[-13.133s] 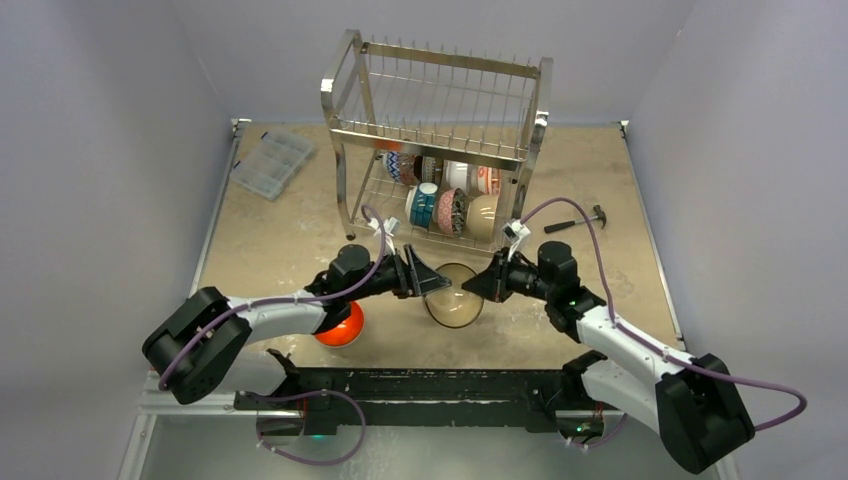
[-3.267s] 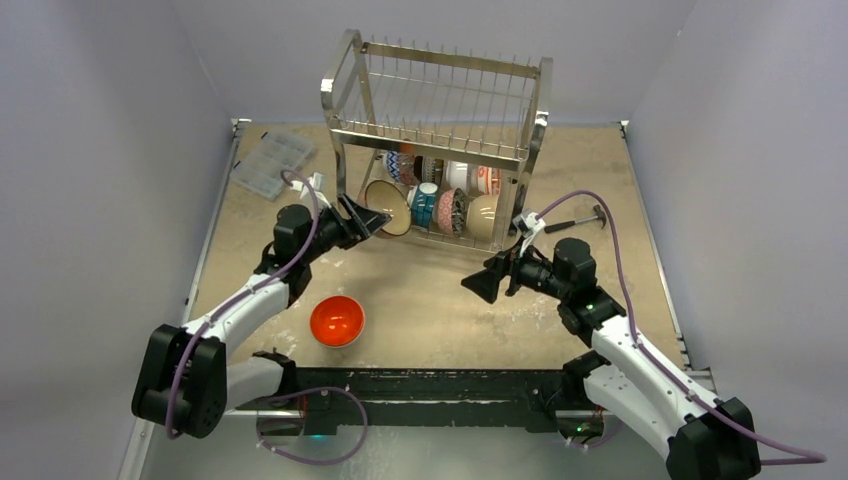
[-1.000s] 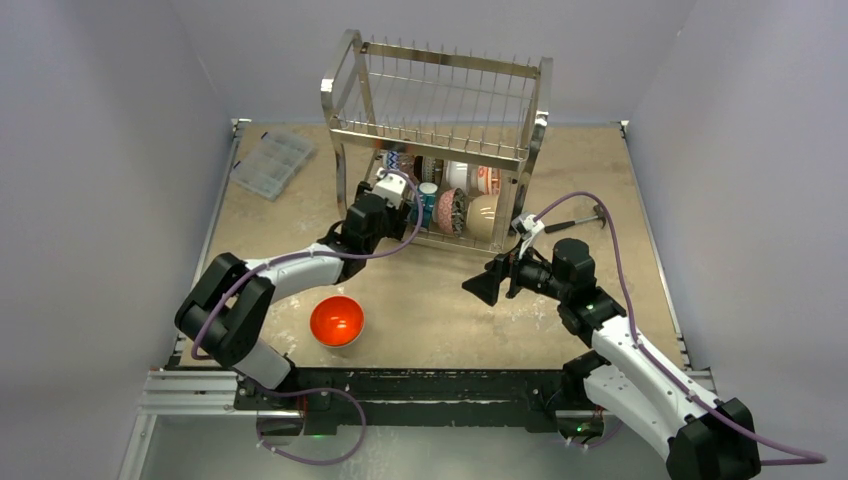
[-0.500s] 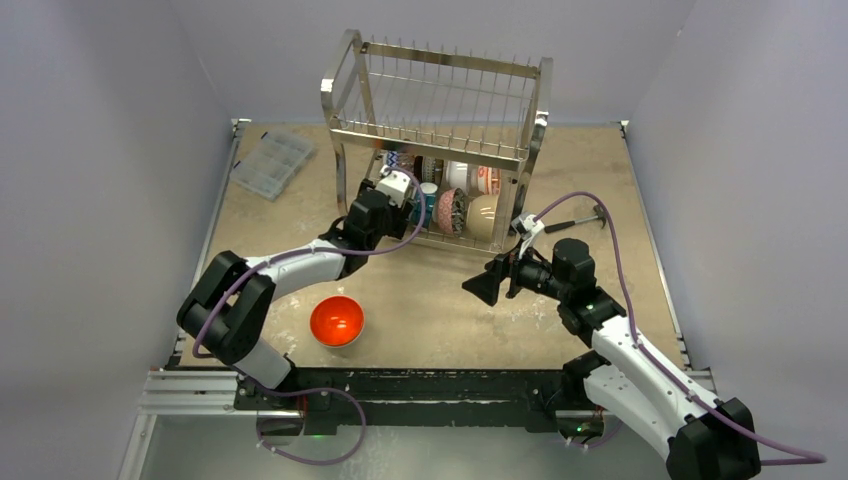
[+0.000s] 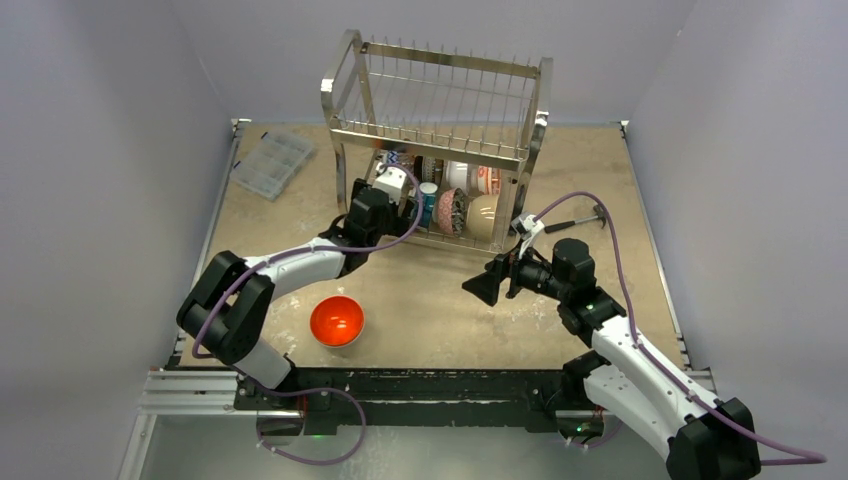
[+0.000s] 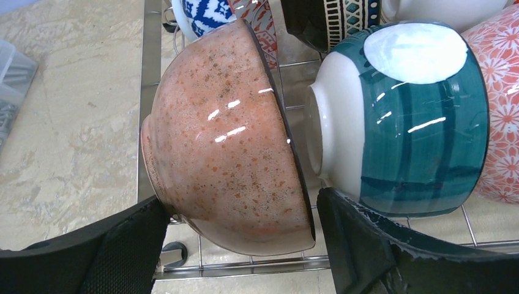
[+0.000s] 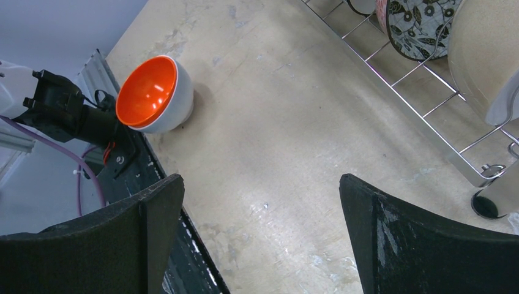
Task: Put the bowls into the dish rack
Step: Place the bowl in the dish rack.
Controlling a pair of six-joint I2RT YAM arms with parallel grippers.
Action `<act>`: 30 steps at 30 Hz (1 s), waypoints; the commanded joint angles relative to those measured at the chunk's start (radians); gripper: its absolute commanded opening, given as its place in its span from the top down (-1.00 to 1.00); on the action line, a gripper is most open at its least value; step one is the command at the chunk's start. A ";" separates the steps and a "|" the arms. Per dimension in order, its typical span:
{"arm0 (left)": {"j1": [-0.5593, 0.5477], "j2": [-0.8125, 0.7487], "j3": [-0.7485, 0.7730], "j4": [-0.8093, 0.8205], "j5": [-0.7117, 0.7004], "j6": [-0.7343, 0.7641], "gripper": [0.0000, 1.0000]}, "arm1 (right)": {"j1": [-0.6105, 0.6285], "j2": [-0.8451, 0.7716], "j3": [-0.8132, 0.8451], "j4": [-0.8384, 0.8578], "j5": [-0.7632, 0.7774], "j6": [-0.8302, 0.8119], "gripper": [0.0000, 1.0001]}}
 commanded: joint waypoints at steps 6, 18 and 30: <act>-0.003 -0.031 0.053 -0.005 -0.021 -0.038 -0.76 | 0.004 -0.026 0.012 -0.006 -0.005 -0.011 -0.98; -0.003 -0.136 0.020 -0.008 -0.006 -0.056 -0.74 | 0.005 -0.028 0.018 -0.010 0.007 -0.007 -0.98; -0.003 -0.031 0.061 -0.011 0.009 -0.023 -0.41 | 0.004 -0.044 0.017 -0.023 0.013 -0.004 -0.98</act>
